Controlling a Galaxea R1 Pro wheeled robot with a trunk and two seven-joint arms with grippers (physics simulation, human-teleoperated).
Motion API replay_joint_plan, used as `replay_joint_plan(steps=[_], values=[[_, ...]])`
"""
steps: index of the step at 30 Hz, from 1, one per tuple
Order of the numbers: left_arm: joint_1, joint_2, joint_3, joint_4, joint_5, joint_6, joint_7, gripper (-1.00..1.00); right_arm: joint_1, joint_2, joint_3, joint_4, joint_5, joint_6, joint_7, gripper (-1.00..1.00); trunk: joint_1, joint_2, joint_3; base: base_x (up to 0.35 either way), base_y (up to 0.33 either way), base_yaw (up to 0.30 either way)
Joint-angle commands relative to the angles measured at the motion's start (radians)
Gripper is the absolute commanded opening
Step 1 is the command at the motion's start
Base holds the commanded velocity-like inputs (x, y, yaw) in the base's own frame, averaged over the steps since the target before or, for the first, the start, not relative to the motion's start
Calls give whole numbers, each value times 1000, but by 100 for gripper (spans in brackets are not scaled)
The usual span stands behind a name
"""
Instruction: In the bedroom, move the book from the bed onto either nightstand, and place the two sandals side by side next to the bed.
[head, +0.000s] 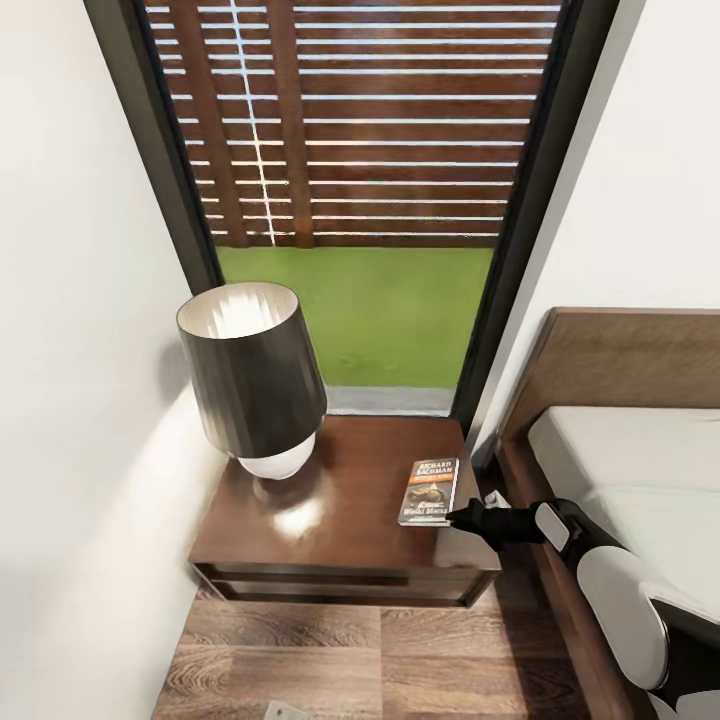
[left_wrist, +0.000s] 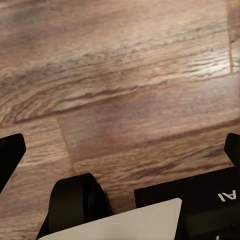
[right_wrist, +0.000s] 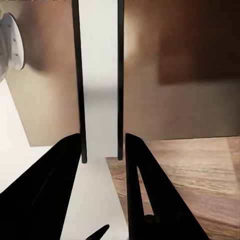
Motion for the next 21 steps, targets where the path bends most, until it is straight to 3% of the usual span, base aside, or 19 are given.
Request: replay_joint_plan(steps=[1, 11, 21], values=[[0, 1, -9, -2, 10, 5, 6, 100, 0, 0, 0, 0, -10, 7, -5, -100, 0, 0, -1, 0, 0, 0], [0, 1, -9, -2, 10, 5, 5, 100, 0, 0, 0, 0, -9, 7, -5, -100, 0, 0, -1, 0, 0, 0], [-1, 1, -9, -2, 10, 5, 6, 100, 0, 0, 0, 0, -9, 7, -5, -100, 34, -63, -29, 0, 0, 0]])
